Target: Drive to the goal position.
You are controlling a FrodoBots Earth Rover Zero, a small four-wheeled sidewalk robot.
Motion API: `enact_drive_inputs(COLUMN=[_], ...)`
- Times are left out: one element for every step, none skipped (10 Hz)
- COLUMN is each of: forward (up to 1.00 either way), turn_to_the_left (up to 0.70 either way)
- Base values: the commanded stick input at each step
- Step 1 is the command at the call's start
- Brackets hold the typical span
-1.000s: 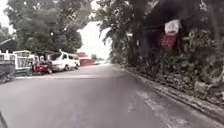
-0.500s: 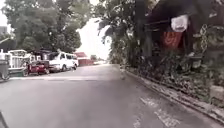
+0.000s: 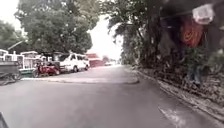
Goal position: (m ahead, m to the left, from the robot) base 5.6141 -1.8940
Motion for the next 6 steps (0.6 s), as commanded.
enact_drive_inputs(forward=[0.7,0.7,0.7,0.7,0.7,0.7], turn_to_the_left=[0.0,0.0,0.0,0.0,0.0,0.0])
